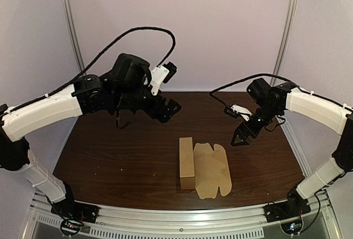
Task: Fold the paper box
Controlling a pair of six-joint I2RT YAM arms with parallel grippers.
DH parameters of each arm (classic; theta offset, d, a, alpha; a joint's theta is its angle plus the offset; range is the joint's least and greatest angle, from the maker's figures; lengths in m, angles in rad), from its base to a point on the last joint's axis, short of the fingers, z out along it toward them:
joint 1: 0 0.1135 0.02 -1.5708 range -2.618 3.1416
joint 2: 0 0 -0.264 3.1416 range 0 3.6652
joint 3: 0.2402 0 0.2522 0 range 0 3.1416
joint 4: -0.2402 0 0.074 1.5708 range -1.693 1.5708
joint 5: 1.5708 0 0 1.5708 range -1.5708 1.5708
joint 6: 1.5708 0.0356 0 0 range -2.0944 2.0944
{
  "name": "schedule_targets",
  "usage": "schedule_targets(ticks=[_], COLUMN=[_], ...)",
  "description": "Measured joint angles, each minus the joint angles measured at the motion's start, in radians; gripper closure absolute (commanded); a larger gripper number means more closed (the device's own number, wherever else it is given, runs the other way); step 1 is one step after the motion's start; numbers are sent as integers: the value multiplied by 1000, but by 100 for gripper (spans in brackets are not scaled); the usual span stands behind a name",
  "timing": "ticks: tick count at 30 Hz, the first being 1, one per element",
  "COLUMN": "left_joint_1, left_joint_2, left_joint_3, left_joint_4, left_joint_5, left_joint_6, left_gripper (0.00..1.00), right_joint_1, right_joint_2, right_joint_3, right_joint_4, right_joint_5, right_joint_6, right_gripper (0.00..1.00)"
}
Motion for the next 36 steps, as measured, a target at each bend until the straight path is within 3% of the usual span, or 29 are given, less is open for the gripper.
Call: schedule_targets(ticks=[4, 9, 17, 22, 28, 36], left_joint_1=[-1, -1, -1, -1, -6, -12], left_joint_2=[85, 44, 0, 39, 214, 250], left_joint_3=[-61, -254, -299, -299, -161, -160], left_joint_4=[-62, -69, 59, 122, 106, 27], left_joint_5=[-65, -83, -93, 29, 223, 290], left_joint_6=[5, -6, -111, -157, -183, -192], left_gripper=[3, 3, 3, 3, 3, 3], right_joint_1=[-2, -14, -19, -19, -19, -19], right_joint_2=[-22, -20, 3, 3, 3, 3], right_joint_3=[0, -6, -6, -16, -21, -30], right_joint_4=[5, 29, 30, 32, 30, 30], right_joint_5=[5, 0, -20, -30, -31, -30], right_joint_6=[6, 28, 30, 29, 29, 24], right_gripper=[9, 9, 10, 12, 12, 13])
